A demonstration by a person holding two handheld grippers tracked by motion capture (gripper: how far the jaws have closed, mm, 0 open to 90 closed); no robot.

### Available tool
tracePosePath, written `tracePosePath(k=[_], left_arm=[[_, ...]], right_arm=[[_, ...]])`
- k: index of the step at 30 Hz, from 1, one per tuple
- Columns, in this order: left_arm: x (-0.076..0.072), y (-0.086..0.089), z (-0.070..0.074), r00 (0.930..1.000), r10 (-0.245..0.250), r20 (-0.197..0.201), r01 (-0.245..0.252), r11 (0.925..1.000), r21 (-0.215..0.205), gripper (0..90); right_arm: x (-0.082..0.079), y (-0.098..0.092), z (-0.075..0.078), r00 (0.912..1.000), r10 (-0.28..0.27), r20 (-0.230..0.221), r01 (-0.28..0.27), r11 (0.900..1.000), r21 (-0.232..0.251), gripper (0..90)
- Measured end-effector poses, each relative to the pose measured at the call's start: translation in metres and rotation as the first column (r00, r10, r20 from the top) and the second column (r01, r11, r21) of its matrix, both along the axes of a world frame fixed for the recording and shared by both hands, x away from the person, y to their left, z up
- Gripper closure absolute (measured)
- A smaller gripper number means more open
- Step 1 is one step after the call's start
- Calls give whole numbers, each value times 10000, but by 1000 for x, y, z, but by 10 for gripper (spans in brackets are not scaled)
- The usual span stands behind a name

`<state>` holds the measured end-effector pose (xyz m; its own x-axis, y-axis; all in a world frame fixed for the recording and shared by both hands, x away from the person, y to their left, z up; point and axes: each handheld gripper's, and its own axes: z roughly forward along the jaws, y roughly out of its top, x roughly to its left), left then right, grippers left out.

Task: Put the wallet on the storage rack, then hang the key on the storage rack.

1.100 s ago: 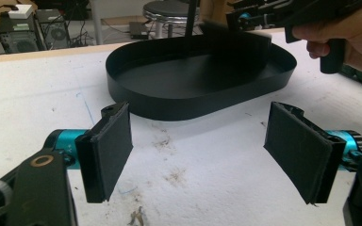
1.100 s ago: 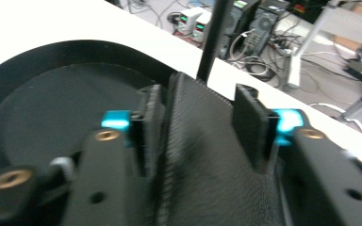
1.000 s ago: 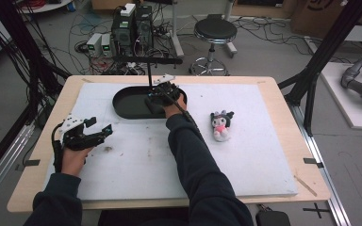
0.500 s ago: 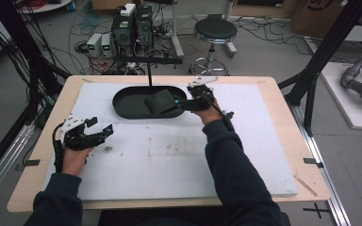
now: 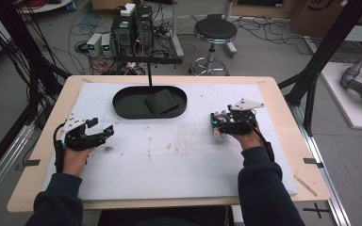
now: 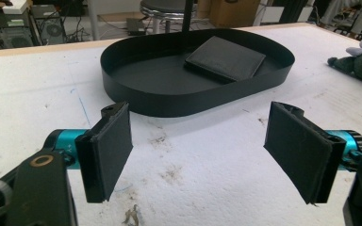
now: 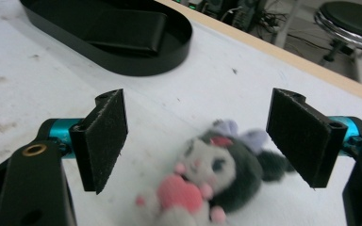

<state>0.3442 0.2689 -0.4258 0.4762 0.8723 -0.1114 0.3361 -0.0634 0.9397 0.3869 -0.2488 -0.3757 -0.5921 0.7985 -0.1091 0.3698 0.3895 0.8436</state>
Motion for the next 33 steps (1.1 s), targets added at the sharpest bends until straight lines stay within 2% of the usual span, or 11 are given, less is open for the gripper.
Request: tracePosePath(k=[1,5,7,14,18,23,29,33], left_arm=[[0,-1,0,10000,-13,-26,13,10000,32,235],[-1,-2,0,10000,-13,-82,13,10000,77,235],[-1,-3,1,10000,-13,-29,14,10000,75,235],[0,-3,0,10000,36,11,-36,10000,-12,235],[2,-2,-1,10000,63,-15,-63,10000,-75,235],[1,-2,0,10000,64,48,-64,10000,-67,236],[-1,-1,2,9999,80,102,-80,10000,-58,236],[-1,-3,2,9999,63,99,-63,10000,10,236]], right_arm=[[-2,-5,-6,9998,-178,-76,179,9997,164,214],[-8,-10,-15,9989,-462,-128,464,9988,164,214],[-11,-14,-17,9982,-593,-64,593,9982,-3,214],[-22,-24,-18,9956,-934,-1,934,9956,-16,214],[-24,-24,-18,9942,-1073,54,1073,9942,58,214],[-25,-24,-22,9926,-1206,-108,1207,9926,123,215],[-26,-19,-23,9932,-1165,-56,1164,9931,-125,215],[-25,-11,-25,9893,-1460,-81,1458,9891,-177,215]])
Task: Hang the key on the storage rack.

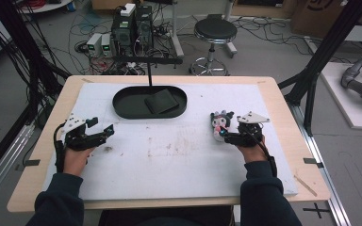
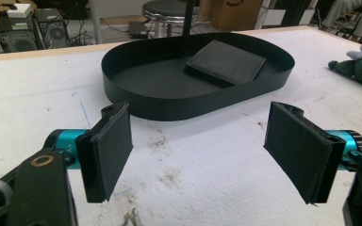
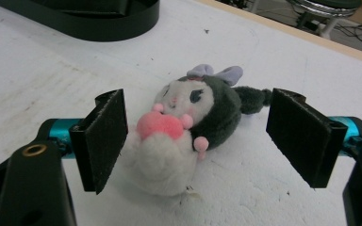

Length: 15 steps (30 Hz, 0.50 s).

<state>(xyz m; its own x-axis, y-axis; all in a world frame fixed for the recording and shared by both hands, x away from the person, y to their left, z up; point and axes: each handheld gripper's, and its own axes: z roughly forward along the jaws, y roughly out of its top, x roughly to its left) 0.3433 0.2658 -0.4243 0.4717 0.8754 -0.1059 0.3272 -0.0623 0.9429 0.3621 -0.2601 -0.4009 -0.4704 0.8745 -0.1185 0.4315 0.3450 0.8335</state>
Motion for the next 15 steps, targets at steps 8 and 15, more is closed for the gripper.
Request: tracePosePath(k=[8,15], left_arm=[[2,-2,-2,9999,-62,-95,63,9999,84,239],[1,-2,-1,9999,-88,-127,90,9998,151,239]], right_arm=[[8,26,-7,9965,-788,272,810,9923,-942,215],[19,44,-24,9957,-900,-196,838,9731,-2146,204]])
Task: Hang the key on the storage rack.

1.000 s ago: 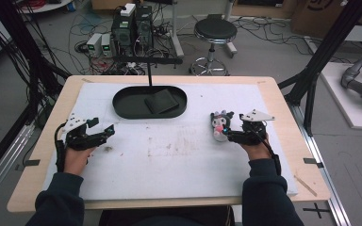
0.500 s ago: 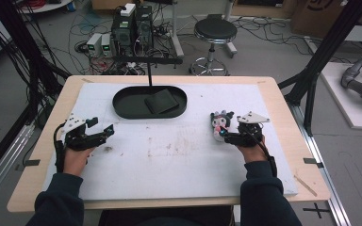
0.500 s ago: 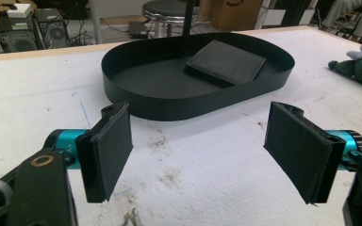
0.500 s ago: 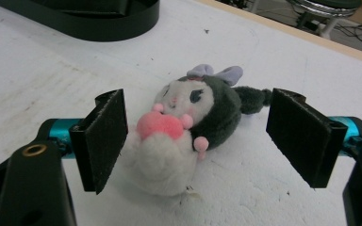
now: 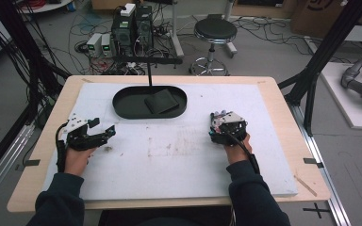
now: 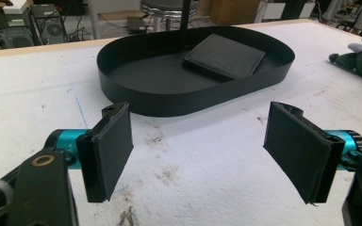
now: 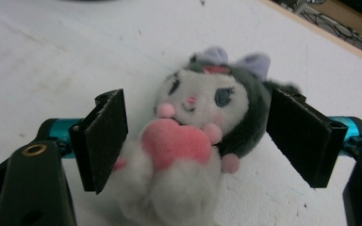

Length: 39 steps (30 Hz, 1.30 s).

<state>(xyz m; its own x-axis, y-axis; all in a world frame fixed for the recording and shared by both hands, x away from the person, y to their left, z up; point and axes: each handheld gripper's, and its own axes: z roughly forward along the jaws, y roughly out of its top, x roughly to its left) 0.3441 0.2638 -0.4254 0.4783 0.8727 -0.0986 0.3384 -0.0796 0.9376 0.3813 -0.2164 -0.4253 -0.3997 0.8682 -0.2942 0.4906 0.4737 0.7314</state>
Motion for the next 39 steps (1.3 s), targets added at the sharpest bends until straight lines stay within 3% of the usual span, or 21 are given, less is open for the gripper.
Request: tracePosePath(k=[2,4,6,8,9,10,13,14,15,16,17,18,19,20,24,25,26,29,32,34,39], left_arm=[[0,0,0,10000,-4,-19,4,10000,-19,239],[0,0,0,10000,-6,-20,6,10000,-24,239],[0,0,0,10000,-1,-25,1,10000,-26,239],[0,0,0,10000,7,-16,-7,10000,-44,239],[0,0,0,10000,7,-16,-7,10000,-44,239],[0,1,0,10000,6,-6,-6,10000,-41,239],[1,0,0,10000,25,-14,-25,10000,-53,239],[1,0,0,10000,25,-14,-25,10000,-53,240],[1,0,0,10000,23,-1,-23,10000,-63,240],[1,0,-1,10000,10,1,-10,10000,-36,240],[1,0,-1,10000,17,-6,-17,10000,-34,240],[1,0,-1,10000,10,-3,-10,10000,-41,241],[1,0,-1,10000,10,-3,-10,10000,-41,241],[1,0,-1,10000,18,6,-18,10000,-51,242],[1,-1,-1,10000,-11,8,11,10000,-7,244],[1,-1,-1,10000,-11,8,11,10000,-7,244],[1,-1,-1,10000,8,-12,-8,10000,-18,244],[2,0,-1,10000,4,-21,-4,10000,-32,244],[1,-1,-1,10000,-10,-31,10,10000,-34,244],[1,-1,-1,10000,-16,-34,16,10000,-16,244],[2,0,-1,10000,22,-32,-23,10000,-60,244]], right_arm=[[5,-2,-5,9990,15,-440,-23,9998,-184,203],[6,-2,-8,9961,277,-843,-284,9996,-69,282],[6,-4,-7,9936,487,-1015,-488,9988,20,325],[6,-9,-4,9908,735,-1135,-719,9972,181,442],[6,-9,-4,9908,735,-1135,-719,9972,181,442],[5,-12,-2,9897,874,-1136,-847,9960,287,468],[8,-32,3,9744,1618,-1564,-1391,9794,1463,485],[8,-32,3,9744,1618,-1564,-1391,9794,1463,485],[10,-43,5,9593,2210,-1756,-1736,9525,2501,485],[10,-47,5,9491,2554,-1840,-1950,9359,2934,483],[10,-52,6,9448,2690,-1871,-2010,9268,3174,476],[9,-54,6,9525,2477,-1771,-1880,9360,2977,459],[9,-54,6,9525,2477,-1771,-1880,9360,2977,459],[9,-56,6,9724,1796,-1491,-1364,9557,2610,393],[8,-56,9,9942,814,-697,-666,9790,1929,230],[8,-56,9,9942,814,-697,-666,9790,1929,230],[6,-53,10,9967,740,-333,-679,9850,1589,211],[7,-47,7,9971,699,-305,-659,9910,1166,200],[15,-42,-5,9957,523,-766,-462,9957,800,200],[20,-37,-15,9889,621,-1350,-598,9980,214,201],[23,-40,-16,9814,722,-1776,-609,9958,685,357]])
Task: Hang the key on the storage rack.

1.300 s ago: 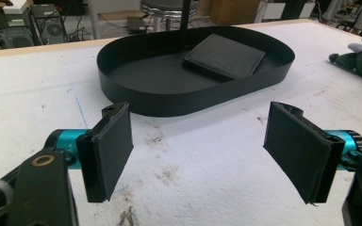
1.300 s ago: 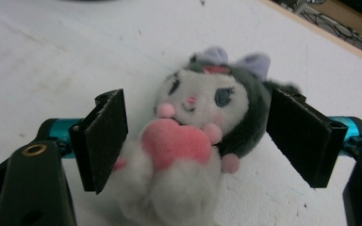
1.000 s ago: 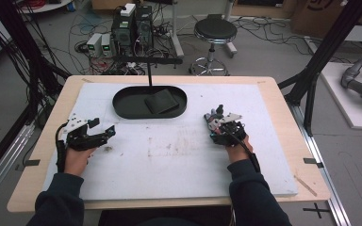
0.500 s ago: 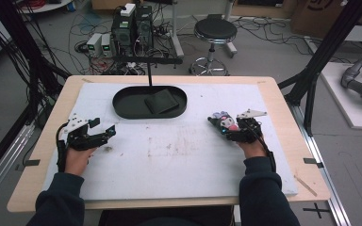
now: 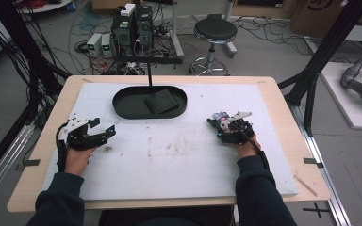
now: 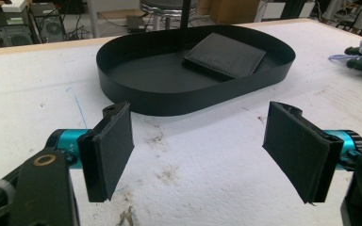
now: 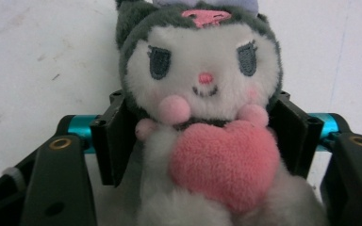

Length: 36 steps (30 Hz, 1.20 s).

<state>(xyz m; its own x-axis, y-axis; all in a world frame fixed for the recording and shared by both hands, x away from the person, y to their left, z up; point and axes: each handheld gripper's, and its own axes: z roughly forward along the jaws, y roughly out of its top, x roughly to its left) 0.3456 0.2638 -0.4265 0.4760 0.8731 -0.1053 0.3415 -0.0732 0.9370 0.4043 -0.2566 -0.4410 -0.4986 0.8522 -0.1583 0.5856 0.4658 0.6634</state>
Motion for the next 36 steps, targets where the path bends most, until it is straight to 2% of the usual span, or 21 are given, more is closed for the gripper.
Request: tracePosePath(k=[3,5,10,12,13,15,19,20,21,22,23,24,26,27,28,32,35,36], left_arm=[[0,0,0,10000,-14,13,14,10000,13,245],[0,0,0,10000,-24,15,24,10000,5,245],[0,-1,0,10000,-53,14,53,10000,8,247],[0,-1,0,10000,-44,20,44,10000,1,247],[0,0,0,10000,-32,36,32,10000,-24,247],[0,0,0,10000,-27,42,27,10000,-32,248],[0,0,1,10000,-46,65,47,10000,-65,248],[0,0,1,10000,-46,65,47,10000,-65,248],[0,0,1,9999,-66,83,67,10000,-69,248],[0,0,1,9999,-78,92,78,10000,-48,248],[0,0,1,9999,-78,92,78,10000,-48,248],[0,0,1,9999,-79,95,80,9999,-63,248],[0,0,1,9999,-75,107,76,9999,-74,248],[0,0,1,9999,-60,123,61,9999,-115,248],[0,0,1,9999,-56,142,58,9999,-108,248],[0,0,1,9999,-56,149,57,9999,-97,248],[0,0,1,9999,-74,153,75,9999,-93,249],[0,1,1,9999,-83,152,85,9999,-85,248]], right_arm=[[1,-3,1,10000,25,-73,-23,9997,262,405],[0,-4,4,9999,104,-45,-101,9978,662,414],[-4,3,16,9952,555,806,-640,9922,1066,416],[-4,5,20,9932,678,946,-781,9909,1098,416],[-3,10,27,9885,839,1256,-1002,9864,1301,416],[-1,13,32,9872,881,1331,-1069,9842,1414,416],[7,32,58,9737,1381,1814,-1673,9733,1569,417],[7,32,58,9737,1381,1814,-1673,9733,1569,417],[11,41,70,9646,1636,2067,-1959,9696,1468,417],[14,46,77,9602,1770,2162,-2101,9675,1409,417],[14,46,77,9602,1770,2162,-2101,9675,1409,417],[19,54,89,9528,1953,2324,-2310,9631,1379,417],[25,62,101,9469,2098,2437,-2482,9587,1391,417],[25,62,101,9469,2098,2437,-2482,9587,1391,417],[32,69,110,9414,2212,2545,-2613,9556,1361,417],[46,81,124,9352,2320,2674,-2782,9488,1496,418],[53,86,128,9363,2344,2616,-2795,9483,1507,419],[56,89,129,9335,2401,2664,-2880,9445,1579,419]])
